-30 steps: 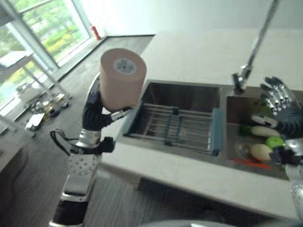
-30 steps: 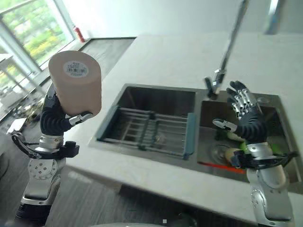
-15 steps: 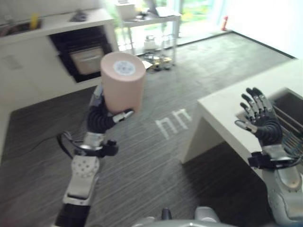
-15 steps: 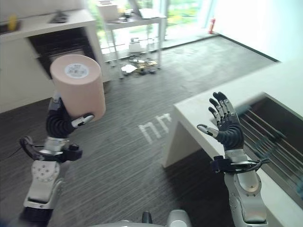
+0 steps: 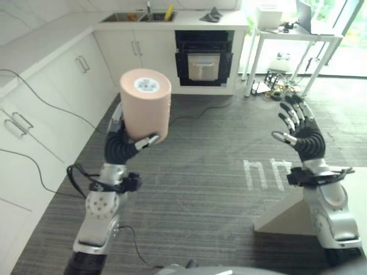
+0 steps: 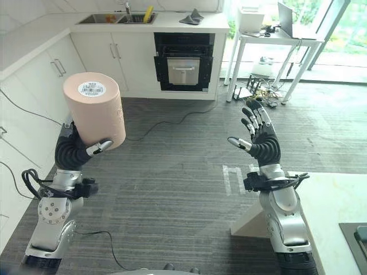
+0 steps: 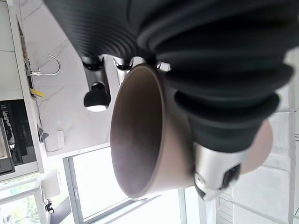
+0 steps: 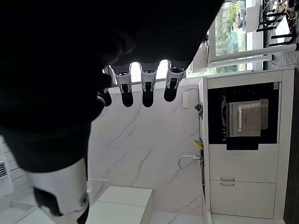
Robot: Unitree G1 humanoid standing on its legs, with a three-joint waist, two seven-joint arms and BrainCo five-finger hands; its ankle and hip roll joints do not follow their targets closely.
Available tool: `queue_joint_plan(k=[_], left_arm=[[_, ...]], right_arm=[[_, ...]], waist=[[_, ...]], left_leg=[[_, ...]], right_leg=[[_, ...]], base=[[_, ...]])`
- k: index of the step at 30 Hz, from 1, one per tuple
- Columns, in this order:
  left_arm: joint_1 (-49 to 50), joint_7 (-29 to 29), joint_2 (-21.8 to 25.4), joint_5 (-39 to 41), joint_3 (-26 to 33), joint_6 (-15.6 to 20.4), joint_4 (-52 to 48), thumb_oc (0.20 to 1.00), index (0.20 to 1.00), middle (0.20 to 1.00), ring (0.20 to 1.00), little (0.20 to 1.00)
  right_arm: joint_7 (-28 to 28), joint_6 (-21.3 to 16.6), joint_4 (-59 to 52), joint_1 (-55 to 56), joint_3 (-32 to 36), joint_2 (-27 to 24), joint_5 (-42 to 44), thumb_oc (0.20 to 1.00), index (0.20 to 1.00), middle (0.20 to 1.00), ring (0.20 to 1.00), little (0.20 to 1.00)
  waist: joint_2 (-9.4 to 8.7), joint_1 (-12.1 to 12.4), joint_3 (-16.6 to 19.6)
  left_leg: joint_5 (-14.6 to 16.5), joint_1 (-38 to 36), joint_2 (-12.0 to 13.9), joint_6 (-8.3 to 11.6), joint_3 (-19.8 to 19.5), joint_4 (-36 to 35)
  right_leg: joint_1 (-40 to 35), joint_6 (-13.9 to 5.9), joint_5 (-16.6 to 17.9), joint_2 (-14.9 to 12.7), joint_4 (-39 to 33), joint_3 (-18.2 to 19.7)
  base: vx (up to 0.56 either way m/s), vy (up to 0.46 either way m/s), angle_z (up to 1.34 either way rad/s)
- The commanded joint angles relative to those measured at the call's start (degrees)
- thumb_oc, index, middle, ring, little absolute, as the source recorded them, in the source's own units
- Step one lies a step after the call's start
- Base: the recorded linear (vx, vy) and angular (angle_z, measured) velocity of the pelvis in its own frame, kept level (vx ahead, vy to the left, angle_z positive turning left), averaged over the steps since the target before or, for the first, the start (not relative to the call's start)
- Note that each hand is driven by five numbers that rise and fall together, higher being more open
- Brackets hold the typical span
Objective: Place the dishes in the dishwasher.
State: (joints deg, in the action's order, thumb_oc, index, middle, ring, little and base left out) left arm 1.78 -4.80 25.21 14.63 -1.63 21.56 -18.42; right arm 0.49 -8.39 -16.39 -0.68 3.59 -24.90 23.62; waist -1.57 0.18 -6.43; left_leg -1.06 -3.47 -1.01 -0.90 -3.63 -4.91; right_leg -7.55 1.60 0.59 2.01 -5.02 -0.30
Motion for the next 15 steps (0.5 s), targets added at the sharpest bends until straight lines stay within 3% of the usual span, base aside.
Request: queue_joint_plan(k=[1,5,10,11,15], left_arm=[[-3.29,-1.32,1.26,0.20,2.26,3.10,-3.19,0.200,0.200,0.200,0.200,0.200],[-3.64,-1.78,1.23,0.82,2.90,4.05,-2.59,0.200,0.200,0.200,0.200,0.200],[-3.12,-2.17,0.71,0.29,2.96,4.24,-3.03,0.200,0.200,0.200,0.200,0.200],[-5.29,-4.12,-1.64,8.69,0.19,2.27,-0.15,0.200,0.200,0.200,0.200,0.200],[-4.09,-2.28,-2.22,9.97,1.19,2.62,0.89,0.200,0.200,0.200,0.200,0.200]], right_arm=[[0.18,-4.29,-4.58,1.07,3.59,-1.36,0.47,1.000,1.000,1.000,1.000,1.000],[2.74,-5.92,-4.74,1.30,4.14,-1.50,0.84,1.000,1.000,1.000,1.000,1.000],[3.39,-5.19,-4.89,1.16,3.95,-1.41,0.78,1.000,1.000,1.000,1.000,1.000],[-0.65,-5.35,-1.91,5.28,5.18,0.06,0.71,1.000,1.000,1.000,1.000,1.000],[2.68,-4.64,-1.89,5.93,4.37,1.15,0.40,1.000,1.000,1.000,1.000,1.000]], waist=[[0.84,-1.83,1.94],[1.59,-2.71,2.70],[1.71,-2.81,3.35],[-0.25,-5.99,2.18],[-0.04,-5.74,3.43]], left_leg=[[3.42,-2.60,1.41,1.83,2.22,0.03],[3.93,-2.66,1.46,1.77,3.21,-0.09],[4.34,-2.70,1.18,1.36,3.55,-0.09],[5.92,-3.22,2.24,1.53,10.36,-0.09],[5.73,-3.03,1.76,1.35,10.45,-0.09]], right_leg=[[1.11,-5.57,-2.34,-1.78,0.23,-2.43],[1.58,-5.92,-2.19,-2.37,0.02,-2.64],[1.51,-6.00,-2.33,-2.54,0.02,-2.31],[2.82,-7.78,-0.95,-4.57,0.44,-5.37],[2.98,-7.34,-1.14,-3.66,0.02,-4.79]], base=[[0.01,0.016,0.46],[0.01,0.041,0.01],[0.03,0.062,0.01],[0.00,0.000,0.00],[0.00,-0.011,-0.01]])
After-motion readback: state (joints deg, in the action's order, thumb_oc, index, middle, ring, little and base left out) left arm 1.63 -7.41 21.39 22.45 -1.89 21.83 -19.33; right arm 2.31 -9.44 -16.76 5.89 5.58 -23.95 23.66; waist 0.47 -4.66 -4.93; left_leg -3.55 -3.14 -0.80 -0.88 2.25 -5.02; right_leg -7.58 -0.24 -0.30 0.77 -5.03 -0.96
